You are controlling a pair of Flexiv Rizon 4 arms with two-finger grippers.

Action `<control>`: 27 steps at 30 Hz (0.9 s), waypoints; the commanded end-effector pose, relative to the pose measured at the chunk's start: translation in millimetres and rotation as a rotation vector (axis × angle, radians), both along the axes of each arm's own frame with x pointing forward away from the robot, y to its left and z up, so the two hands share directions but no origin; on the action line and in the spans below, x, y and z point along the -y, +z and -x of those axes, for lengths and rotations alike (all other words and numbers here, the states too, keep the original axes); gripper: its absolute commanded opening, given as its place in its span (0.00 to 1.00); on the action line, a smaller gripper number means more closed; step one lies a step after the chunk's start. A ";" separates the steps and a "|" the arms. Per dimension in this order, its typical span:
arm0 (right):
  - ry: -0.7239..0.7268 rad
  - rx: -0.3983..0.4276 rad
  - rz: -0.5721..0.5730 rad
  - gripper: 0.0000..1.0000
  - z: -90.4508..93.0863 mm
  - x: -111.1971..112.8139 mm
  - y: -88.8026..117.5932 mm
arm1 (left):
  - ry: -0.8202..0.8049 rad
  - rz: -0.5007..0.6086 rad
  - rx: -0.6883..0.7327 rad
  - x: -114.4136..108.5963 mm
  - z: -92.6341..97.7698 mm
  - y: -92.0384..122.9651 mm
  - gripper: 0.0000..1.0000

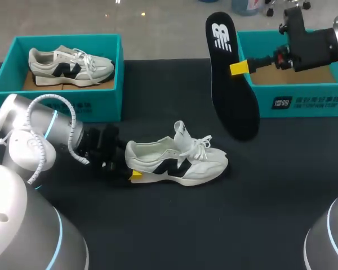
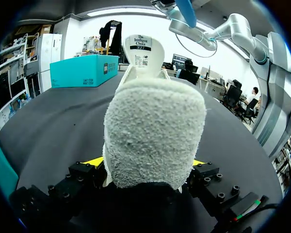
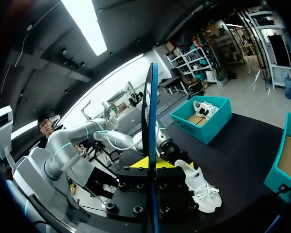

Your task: Take the shoe out of the shoebox, open the shoe tongue, remove and reinsert the insole, then place the shoe into the shoebox

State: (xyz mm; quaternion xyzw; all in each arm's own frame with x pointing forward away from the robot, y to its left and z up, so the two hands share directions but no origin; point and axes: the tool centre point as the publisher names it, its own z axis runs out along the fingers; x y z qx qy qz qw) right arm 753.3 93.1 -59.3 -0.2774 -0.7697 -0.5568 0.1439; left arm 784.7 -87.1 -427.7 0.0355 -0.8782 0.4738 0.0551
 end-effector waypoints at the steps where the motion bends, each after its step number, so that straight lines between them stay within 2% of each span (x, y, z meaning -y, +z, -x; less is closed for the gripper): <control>1: -0.004 0.007 -0.017 0.00 11.4 11.2 -0.7 | 0.000 -0.003 -0.001 -0.4 -1.2 -2.4 0.00; 3: 0.003 0.006 -0.009 0.00 12.3 13.1 -0.4 | 0.000 -0.003 -0.001 -0.4 -1.2 -2.4 0.00; 5: -0.024 0.048 -0.001 0.00 10.1 13.6 3.0 | 0.000 -0.003 -0.001 -0.4 -1.2 -2.4 0.00; 18: -0.024 0.048 -0.001 0.00 10.1 13.6 3.0 | 0.000 -0.003 -0.001 -0.4 -1.2 -2.4 0.00; 21: -0.002 0.026 -0.089 0.00 4.0 16.1 -0.2 | 0.000 -0.003 -0.001 -0.4 -1.2 -2.4 0.00; 27: 0.033 0.026 -0.081 0.00 12.6 26.2 15.8 | 0.000 -0.003 -0.001 -0.4 -1.2 -2.4 0.00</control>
